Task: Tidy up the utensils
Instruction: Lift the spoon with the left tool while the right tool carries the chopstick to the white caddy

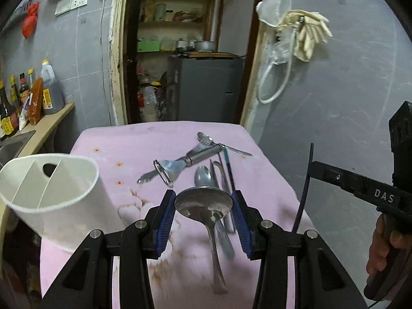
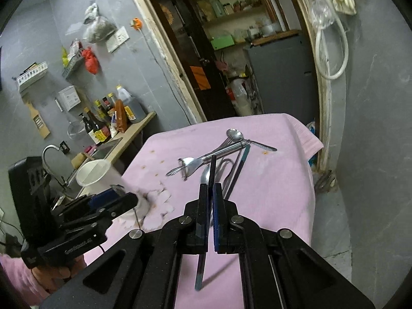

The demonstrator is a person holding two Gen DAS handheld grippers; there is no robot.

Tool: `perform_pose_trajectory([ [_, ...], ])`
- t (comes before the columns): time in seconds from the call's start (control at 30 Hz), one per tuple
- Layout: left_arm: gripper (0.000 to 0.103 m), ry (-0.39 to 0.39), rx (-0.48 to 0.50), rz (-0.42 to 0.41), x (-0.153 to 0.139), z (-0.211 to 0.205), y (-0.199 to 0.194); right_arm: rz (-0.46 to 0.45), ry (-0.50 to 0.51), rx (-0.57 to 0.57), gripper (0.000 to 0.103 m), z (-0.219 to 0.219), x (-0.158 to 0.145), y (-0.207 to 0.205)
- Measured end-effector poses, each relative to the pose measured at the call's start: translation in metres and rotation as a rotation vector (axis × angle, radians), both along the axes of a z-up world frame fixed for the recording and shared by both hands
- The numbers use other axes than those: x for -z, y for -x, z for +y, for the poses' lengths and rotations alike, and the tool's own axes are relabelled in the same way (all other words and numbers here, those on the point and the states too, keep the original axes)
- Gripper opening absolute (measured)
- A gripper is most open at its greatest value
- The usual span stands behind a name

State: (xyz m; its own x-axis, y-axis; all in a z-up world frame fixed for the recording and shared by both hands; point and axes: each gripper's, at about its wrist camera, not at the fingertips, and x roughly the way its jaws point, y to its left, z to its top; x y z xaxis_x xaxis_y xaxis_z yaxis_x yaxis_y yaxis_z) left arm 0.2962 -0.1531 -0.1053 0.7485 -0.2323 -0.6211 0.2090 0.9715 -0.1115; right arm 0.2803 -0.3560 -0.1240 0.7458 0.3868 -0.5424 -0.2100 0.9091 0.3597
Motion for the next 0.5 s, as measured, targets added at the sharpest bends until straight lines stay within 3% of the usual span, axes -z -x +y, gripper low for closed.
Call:
perform_pose_trajectory([
  [0.2,0.042,0.036,0.035,-0.001,-0.009,0.012,0.029,0.031,0.042,0.003,0.000,0.016,0.004,0.028],
  [0.37,0.042,0.027,0.042,0.001,-0.011,0.018,0.037,0.212,0.042,0.071,0.002,0.012,0.040,0.006],
  [0.5,0.042,0.036,0.013,0.012,-0.011,0.024,0.041,0.362,0.030,0.135,0.035,0.002,0.073,-0.036],
])
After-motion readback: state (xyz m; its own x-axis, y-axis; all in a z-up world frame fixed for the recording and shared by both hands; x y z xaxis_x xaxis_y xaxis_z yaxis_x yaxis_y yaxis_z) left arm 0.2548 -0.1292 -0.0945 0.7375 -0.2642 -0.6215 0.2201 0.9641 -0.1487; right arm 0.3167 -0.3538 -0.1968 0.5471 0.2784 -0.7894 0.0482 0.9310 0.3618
